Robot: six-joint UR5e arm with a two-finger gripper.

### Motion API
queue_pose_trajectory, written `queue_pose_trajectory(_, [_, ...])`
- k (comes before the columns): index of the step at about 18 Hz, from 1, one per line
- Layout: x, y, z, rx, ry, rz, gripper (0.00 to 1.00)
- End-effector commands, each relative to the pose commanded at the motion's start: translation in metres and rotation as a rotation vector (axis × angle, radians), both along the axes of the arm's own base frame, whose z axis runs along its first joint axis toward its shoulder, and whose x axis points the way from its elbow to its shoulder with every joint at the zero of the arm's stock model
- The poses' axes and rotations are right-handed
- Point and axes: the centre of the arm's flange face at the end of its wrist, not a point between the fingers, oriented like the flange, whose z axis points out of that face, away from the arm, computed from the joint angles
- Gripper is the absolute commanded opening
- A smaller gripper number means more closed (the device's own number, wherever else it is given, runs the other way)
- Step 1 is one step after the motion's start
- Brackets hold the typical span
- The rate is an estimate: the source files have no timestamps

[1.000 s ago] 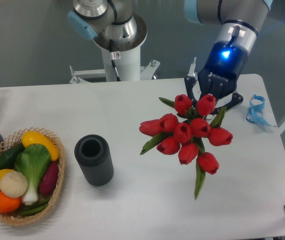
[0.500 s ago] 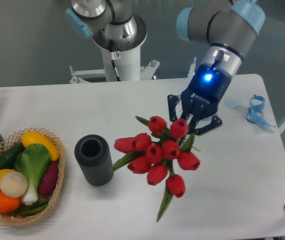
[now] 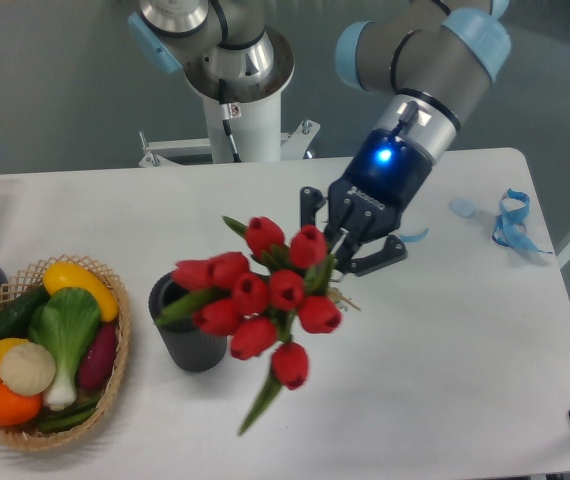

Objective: Insert the flowers into the vase
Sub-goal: 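Carry the red tulip bunch in the gripper toward the dark grey vase, then raise the tulips and position the stems above the vase opening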

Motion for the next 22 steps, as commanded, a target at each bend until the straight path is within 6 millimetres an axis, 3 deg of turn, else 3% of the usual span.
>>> queue_pose_trajectory(2, [0.015,0.001,0.011,0.047,-0.014,-0.038,0.01])
queue_pose_trajectory(6, [0.038,0.005,0.006,0.115,-0.071,-0.112,0.01])
queue_pose_trajectory(12, [0.072,-0.014,-0.025,0.212,-0.198,-0.178,0.01])
queue_pose_trajectory(22, [0.076,-0.009,-0.067,0.185,-0.266,-0.183,0.01])
